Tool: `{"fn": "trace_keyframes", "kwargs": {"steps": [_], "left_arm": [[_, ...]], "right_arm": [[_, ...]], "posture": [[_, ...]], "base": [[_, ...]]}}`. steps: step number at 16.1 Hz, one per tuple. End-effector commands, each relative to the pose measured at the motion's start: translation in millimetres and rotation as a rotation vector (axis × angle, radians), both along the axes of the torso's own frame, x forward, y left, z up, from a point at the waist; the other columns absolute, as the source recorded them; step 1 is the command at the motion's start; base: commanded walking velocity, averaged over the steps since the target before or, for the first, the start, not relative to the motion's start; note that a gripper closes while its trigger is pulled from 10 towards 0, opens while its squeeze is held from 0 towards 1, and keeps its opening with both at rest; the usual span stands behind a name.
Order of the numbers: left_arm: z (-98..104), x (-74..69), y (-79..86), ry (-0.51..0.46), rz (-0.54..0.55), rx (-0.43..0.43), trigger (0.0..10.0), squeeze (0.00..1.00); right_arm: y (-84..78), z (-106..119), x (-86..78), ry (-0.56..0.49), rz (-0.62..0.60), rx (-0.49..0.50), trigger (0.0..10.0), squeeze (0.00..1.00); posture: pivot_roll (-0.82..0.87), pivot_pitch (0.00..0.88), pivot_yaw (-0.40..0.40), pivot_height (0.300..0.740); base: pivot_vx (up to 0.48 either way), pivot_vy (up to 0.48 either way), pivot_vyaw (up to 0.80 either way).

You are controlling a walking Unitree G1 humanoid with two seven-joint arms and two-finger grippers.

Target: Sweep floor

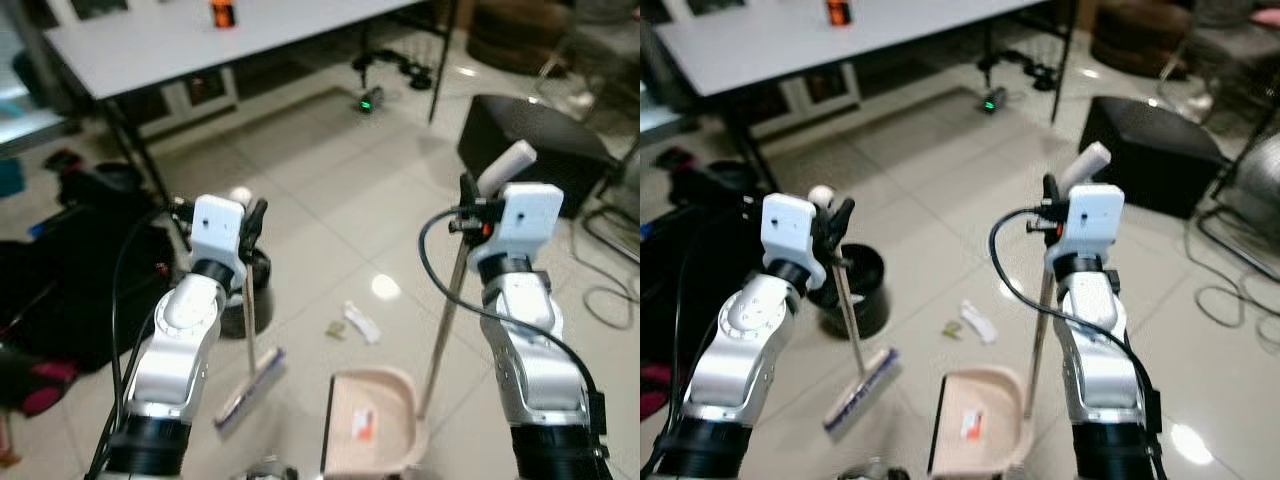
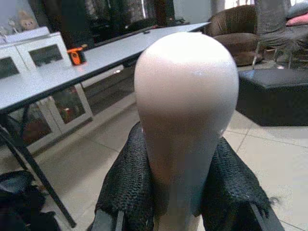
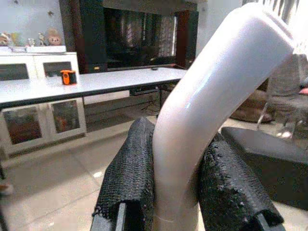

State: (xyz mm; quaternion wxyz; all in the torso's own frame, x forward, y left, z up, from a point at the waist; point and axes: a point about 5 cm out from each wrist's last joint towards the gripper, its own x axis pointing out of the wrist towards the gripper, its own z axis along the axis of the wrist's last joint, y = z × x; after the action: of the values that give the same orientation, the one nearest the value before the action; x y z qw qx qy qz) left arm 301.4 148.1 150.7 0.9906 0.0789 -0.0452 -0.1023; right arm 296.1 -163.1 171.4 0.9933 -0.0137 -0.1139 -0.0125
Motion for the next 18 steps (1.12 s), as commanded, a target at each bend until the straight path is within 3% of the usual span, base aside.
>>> {"fn": "trace_keyframes", "kwargs": {"steps": [1,4,18], "left_arm": [[16,3.7,-2.1,-0.085,-0.009,0.011,10.0,0.00],[20,5.9,0.0,-0.097,0.000,0.002,10.0,0.00],[21,9.5,7.8,-0.105,0.055,0.001,10.0,0.00]], "right_arm": [[-4.5,9,-0.5,-0.028,-0.014,0.039,10.0,0.00],[-4.0,11,0.9,-0.030,0.000,0.039,10.0,0.00],[-7.4,19,6.1,-0.055,-0.001,-0.013,10.0,0.00]], "posture": [[-0.06,0.082,0.060,0.740],[-0.06,0.083,0.059,0.740],[-0.06,0.072,0.056,0.740]], "base": [[0.247,0.000,-0.40],[0.341,0.000,-0.50],[0.399,0.000,0.00]]}}
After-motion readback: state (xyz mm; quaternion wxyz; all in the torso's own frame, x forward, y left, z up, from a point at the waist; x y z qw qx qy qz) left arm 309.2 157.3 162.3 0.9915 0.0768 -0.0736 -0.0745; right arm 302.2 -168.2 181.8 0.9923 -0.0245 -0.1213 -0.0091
